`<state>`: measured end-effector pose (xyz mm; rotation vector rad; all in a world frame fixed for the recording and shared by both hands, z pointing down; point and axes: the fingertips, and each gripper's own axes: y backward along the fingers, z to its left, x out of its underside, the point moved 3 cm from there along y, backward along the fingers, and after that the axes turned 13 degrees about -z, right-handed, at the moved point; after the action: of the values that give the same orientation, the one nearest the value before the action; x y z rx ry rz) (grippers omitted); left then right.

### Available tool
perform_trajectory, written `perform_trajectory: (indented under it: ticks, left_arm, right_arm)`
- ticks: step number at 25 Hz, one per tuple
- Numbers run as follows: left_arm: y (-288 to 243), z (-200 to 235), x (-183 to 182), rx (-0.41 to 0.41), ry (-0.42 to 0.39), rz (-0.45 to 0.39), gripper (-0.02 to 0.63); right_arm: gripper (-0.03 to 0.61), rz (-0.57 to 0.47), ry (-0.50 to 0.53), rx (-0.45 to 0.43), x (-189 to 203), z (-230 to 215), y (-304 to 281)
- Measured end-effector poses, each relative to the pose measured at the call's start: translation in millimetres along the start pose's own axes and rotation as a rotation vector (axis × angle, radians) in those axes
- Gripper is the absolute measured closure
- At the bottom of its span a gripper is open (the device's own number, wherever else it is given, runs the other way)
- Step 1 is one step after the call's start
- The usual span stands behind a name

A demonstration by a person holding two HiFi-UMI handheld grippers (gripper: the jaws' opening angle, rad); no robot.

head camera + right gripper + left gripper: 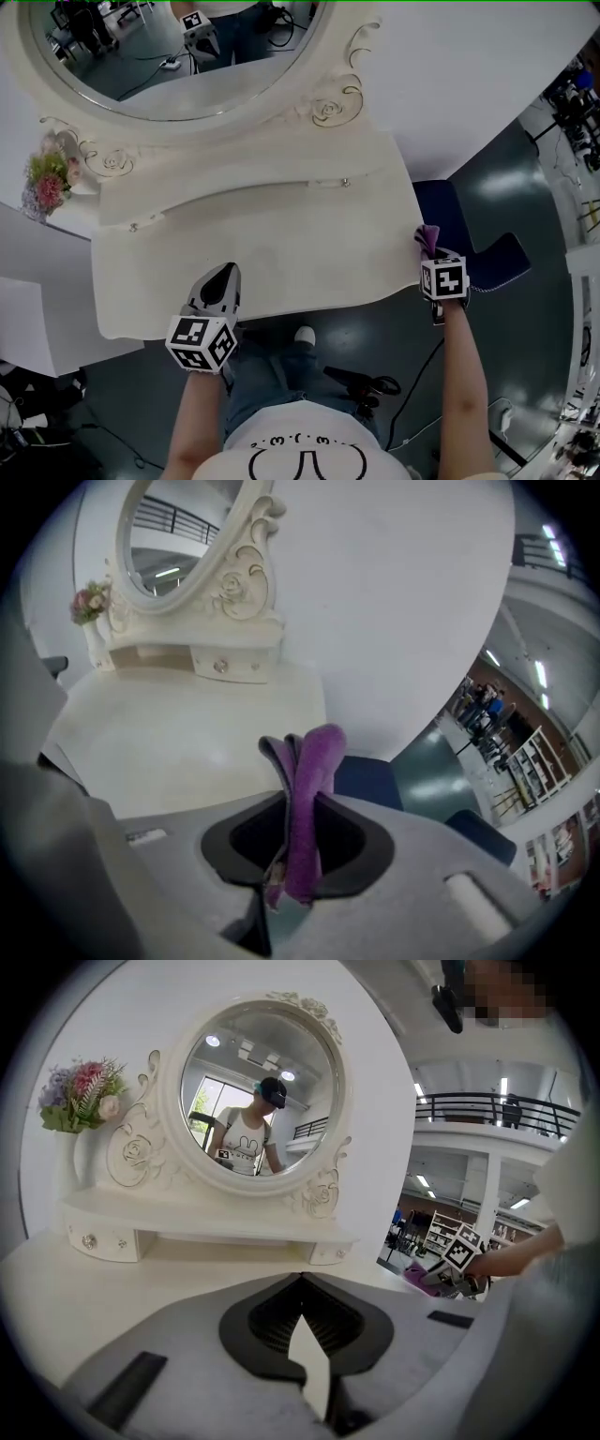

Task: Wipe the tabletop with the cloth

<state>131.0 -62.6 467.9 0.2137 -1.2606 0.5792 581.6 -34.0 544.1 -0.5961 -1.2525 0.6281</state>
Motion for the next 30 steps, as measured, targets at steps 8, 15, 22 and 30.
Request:
perform_trajectory:
  ticks: [8,15,22,30]
  left_arm:
    - [12,7,2,-0.036,-0.005,0.011,0.616]
    - [27,22,-1,-0.062,-0.009,0.004,0.617]
    - [43,34,-3,-0.082,-0.003,-0.012,0.617]
    - [50,42,-11,-0.047,-0.005,-0.024,0.616]
  right_arm:
    - [0.511,0.119,0.008,0.067,17,-5,-19]
    - [0.511,0.158,0.059,0.052,13,10,-22]
    - [0.511,0.155,-0.019,0.014,12,29,-18]
    - [0.511,0.15,-0.076,-0.036,8,70,-8]
